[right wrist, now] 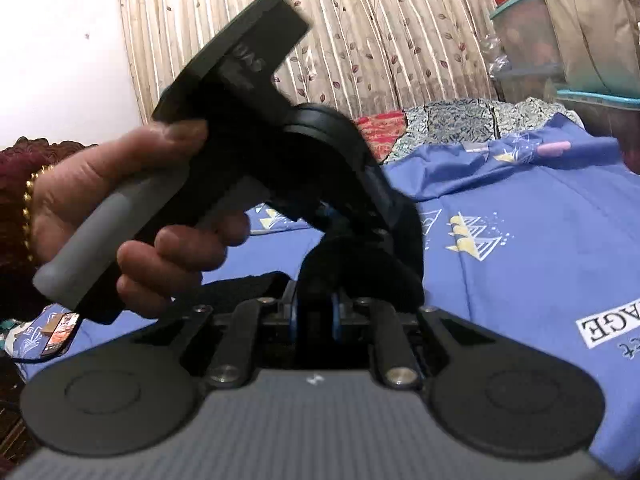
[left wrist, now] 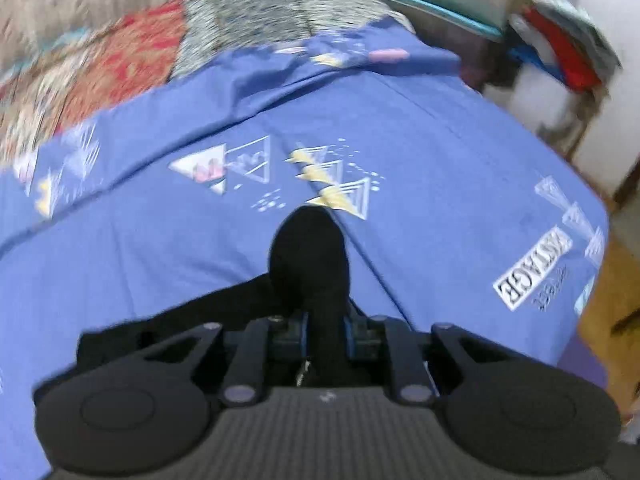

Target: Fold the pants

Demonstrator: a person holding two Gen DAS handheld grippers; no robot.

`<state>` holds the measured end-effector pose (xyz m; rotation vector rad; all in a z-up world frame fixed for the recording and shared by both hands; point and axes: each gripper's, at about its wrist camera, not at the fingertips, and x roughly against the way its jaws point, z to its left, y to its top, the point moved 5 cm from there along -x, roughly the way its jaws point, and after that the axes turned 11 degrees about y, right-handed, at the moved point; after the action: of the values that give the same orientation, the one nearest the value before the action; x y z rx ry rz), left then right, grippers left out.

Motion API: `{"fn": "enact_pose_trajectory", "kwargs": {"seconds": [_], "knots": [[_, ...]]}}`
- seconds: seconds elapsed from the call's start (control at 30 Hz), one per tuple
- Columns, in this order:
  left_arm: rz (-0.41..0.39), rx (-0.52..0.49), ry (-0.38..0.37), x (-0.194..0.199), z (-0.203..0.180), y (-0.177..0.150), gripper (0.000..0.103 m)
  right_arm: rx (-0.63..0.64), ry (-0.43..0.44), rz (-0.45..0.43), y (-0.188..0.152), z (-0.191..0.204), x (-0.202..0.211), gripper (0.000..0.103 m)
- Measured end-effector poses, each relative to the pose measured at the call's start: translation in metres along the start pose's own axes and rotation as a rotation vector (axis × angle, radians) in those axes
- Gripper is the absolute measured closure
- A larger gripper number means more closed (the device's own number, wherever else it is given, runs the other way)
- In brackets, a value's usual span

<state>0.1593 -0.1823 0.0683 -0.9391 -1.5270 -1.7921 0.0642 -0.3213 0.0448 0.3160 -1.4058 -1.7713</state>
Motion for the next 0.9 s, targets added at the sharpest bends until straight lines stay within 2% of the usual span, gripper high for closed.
{"fn": "enact_pose_trajectory", "kwargs": {"seconds": [0.13, 0.23, 0.37, 0.53, 0.63, 0.8, 0.9], "knots": [[0.045, 0.185, -0.133, 0.009, 0.045, 0.002, 0.089, -0.016, 0.054, 0.037, -0.009, 0.015, -0.004, 0.086], [0.024, 0.213, -0.142, 0.020, 0.070, -0.004, 0.089, 0.033, 0.095, 0.058, -0.008, 0.034, -0.013, 0.086], [-0.014, 0.273, -0.196, 0.040, 0.107, -0.014, 0.089, 0.080, 0.156, 0.080, -0.005, 0.059, -0.025, 0.086], [-0.081, 0.334, -0.197, 0.064, 0.155, -0.030, 0.089, 0.117, 0.262, 0.105, 0.009, 0.097, -0.048, 0.086], [-0.096, 0.399, -0.174, 0.066, 0.192, -0.050, 0.089, 0.124, 0.322, 0.151, 0.010, 0.118, -0.070, 0.086], [-0.056, 0.530, -0.114, 0.045, 0.250, -0.094, 0.089, 0.138, 0.400, 0.277, -0.010, 0.150, -0.117, 0.086], [-0.023, 0.575, -0.071, 0.019, 0.268, -0.119, 0.088, 0.130, 0.410, 0.362, -0.028, 0.160, -0.142, 0.085]]}}
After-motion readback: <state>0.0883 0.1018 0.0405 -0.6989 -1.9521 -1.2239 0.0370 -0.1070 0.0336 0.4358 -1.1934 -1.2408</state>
